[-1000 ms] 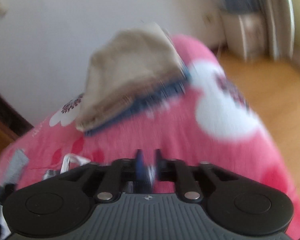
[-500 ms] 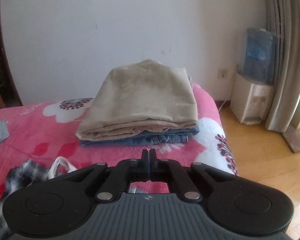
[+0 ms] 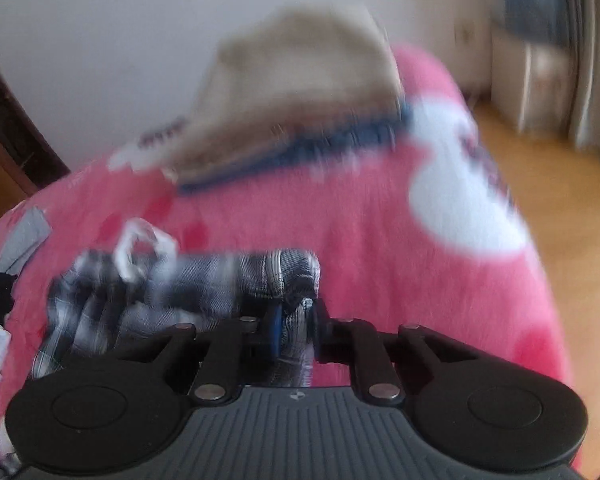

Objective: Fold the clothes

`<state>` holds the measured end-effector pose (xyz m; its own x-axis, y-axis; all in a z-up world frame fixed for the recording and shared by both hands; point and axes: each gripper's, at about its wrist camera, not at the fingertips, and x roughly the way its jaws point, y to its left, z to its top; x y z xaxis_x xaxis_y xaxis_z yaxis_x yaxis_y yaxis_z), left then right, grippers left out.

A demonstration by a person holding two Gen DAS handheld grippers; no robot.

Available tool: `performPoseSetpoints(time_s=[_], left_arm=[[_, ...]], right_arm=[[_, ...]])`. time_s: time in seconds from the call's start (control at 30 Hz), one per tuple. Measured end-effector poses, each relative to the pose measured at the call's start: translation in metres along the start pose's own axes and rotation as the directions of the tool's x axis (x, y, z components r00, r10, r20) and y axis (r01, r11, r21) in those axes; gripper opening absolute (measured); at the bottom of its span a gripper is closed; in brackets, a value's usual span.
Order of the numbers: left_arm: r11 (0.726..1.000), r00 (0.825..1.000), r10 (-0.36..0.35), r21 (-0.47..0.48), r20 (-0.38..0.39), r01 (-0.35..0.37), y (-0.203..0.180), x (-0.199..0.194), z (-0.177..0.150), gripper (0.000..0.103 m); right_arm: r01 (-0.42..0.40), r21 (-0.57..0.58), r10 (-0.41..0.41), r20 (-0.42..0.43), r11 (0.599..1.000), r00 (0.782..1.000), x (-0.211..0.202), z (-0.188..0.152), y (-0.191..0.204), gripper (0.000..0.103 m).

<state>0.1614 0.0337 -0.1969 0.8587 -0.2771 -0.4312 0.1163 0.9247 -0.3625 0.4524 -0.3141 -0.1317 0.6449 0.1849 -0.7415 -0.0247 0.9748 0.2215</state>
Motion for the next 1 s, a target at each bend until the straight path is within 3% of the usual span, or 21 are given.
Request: performPoseSetpoints(time_s=[0.1, 0.2, 0.27, 0.3, 0.33, 0.37, 0.43, 0.5, 0.57, 0.7, 0.93, 1.0], left_arm=[[1.000, 1.000, 0.001, 0.001, 0.000, -0.001, 0.000, 0.000, 0.000, 0.103], [1.000, 1.000, 0.002, 0.003, -0.001, -0.002, 0.000, 0.000, 0.000, 0.103], [1.000, 1.000, 0.002, 0.004, -0.001, -0.002, 0.000, 0.000, 0.000, 0.103], [1.000, 1.000, 0.003, 0.004, -0.001, -0.003, 0.000, 0.000, 0.000, 0.103], [1.000, 1.000, 0.002, 0.003, 0.000, -0.002, 0.000, 0.000, 0.000, 0.103], [1.000, 1.000, 0.001, 0.002, 0.000, -0.001, 0.000, 0.000, 0.000, 0.103], [1.000, 1.000, 0.000, 0.001, 0.001, 0.000, 0.000, 0.000, 0.000, 0.103], [1.000, 1.000, 0.000, 0.001, 0.001, 0.000, 0.000, -0.001, 0.000, 0.103], [1.000, 1.000, 0.001, 0.001, 0.001, -0.001, -0.001, 0.000, 0.000, 0.103], [1.000, 1.000, 0.002, 0.001, 0.000, -0.002, -0.001, 0.000, 0.001, 0.103], [1.000, 1.000, 0.005, 0.001, -0.006, -0.005, -0.001, 0.000, 0.002, 0.103], [1.000, 1.000, 0.005, 0.000, -0.007, -0.005, -0.001, -0.001, 0.003, 0.103]], right_arm=[[0.081, -0.153, -0.064, 0.116, 0.985, 0.991, -0.011, 0.013, 0.023, 0.015], [0.281, -0.326, -0.229, 0.188, 0.902, 0.955, 0.008, 0.014, 0.043, 0.016], [0.375, -0.377, -0.336, 0.167, 0.847, 0.927, 0.033, 0.010, 0.042, 0.017], [0.399, -0.371, -0.375, 0.137, 0.839, 0.917, 0.043, 0.010, 0.037, 0.017], [0.399, -0.315, -0.391, 0.091, 0.861, 0.916, 0.047, 0.011, 0.026, 0.017], [0.373, -0.215, -0.368, 0.066, 0.903, 0.928, 0.040, 0.011, 0.012, 0.017], [0.242, 0.041, -0.244, 0.055, 0.969, 0.968, 0.015, 0.009, -0.022, 0.019], [0.053, 0.262, -0.066, 0.041, 0.964, 0.997, -0.009, -0.001, -0.054, 0.020], [-0.085, 0.383, 0.096, -0.010, 0.920, 0.995, -0.020, -0.017, -0.073, 0.020], [-0.180, 0.425, 0.260, -0.139, 0.887, 0.955, -0.037, -0.061, -0.074, 0.021], [-0.271, 0.416, 0.345, -0.113, 0.868, 0.932, -0.042, -0.093, -0.057, 0.019], [-0.273, 0.410, 0.344, -0.111, 0.870, 0.932, -0.041, -0.094, -0.053, 0.011]])
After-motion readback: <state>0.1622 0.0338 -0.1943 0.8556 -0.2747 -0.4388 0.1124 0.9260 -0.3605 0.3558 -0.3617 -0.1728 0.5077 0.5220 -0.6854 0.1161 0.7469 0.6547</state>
